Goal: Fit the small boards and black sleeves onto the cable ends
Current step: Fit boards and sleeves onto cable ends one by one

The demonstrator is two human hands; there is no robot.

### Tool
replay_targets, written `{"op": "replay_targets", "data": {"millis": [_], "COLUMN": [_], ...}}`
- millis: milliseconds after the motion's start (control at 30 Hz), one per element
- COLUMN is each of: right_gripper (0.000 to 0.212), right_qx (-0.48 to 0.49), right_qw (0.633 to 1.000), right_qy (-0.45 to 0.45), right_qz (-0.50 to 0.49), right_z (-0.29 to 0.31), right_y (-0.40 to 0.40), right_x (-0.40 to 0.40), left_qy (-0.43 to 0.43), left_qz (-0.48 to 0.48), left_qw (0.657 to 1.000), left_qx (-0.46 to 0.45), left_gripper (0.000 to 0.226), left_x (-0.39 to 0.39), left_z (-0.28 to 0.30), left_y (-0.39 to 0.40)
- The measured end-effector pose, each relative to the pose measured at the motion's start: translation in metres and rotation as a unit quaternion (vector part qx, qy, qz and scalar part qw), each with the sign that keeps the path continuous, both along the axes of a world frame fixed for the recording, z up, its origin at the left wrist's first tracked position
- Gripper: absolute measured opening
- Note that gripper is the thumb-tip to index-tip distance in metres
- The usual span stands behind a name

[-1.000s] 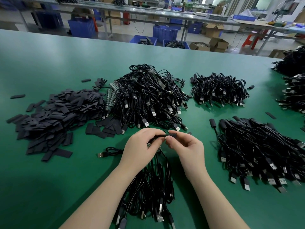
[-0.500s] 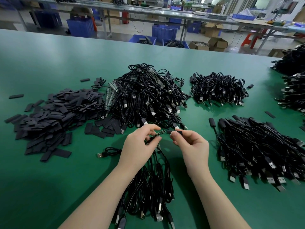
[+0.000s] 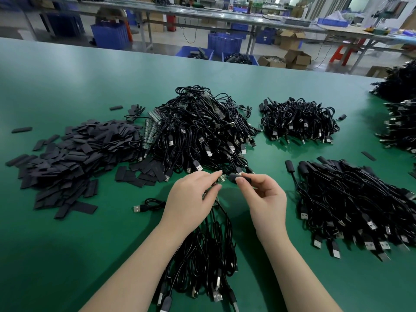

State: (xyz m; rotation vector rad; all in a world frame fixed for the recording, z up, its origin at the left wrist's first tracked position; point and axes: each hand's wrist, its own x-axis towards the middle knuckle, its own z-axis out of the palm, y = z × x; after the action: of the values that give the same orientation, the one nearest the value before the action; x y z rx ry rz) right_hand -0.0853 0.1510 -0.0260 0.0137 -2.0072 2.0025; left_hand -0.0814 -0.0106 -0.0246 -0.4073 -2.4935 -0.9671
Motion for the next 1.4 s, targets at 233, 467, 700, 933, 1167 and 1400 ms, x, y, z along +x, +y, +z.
{"op": "replay_targets", "data": {"millis": [233,467,700,933,1167,1400], "right_gripper": [0.025,0.028,0.029,0.027,0.026,0.022], "right_qx": [0.038,0.036,0.053,0.085,0.129,0.114], "right_qw": [0.999,0.999,0.998,0.996,0.99,0.993], "right_qy": [0.006,0.017,0.016,0.036,0.053,0.032], "right_qz": [0.003,0.002,0.0,-0.002,-0.006,0.01], "right_z": [0.0006,0.0018,0.0009,0.0021,0.0021,0.0027], "right_y": [-0.0001,0.0021,0.0007,0.0013,-0.0008,0.0019], "right_x": [0.0002,0.0008,0.0006,0.0024,0.0042,0.0018], "left_qy": [-0.02,-0.027,-0.038,-0.047,-0.052,-0.043], "left_qz": [-0.017,-0.012,-0.016,-0.016,-0.011,-0.032], "left_qw": [1.0,1.0,0.999,0.999,0.999,0.999], "left_qx": [-0.017,-0.009,-0.006,-0.014,-0.003,0.0], "left_gripper": [0.034,0.033,0.032,0.03,0.029,0.026], "left_x": [-0.0014,-0.0015,-0.0009,-0.0003,0.001,0.0002], "left_z": [0.0006,0.0004,0.0011,0.003,0.0035,0.0008], "left_y": [0.0002,0.0,-0.0002,0.0,0.0004,-0.0016]}}
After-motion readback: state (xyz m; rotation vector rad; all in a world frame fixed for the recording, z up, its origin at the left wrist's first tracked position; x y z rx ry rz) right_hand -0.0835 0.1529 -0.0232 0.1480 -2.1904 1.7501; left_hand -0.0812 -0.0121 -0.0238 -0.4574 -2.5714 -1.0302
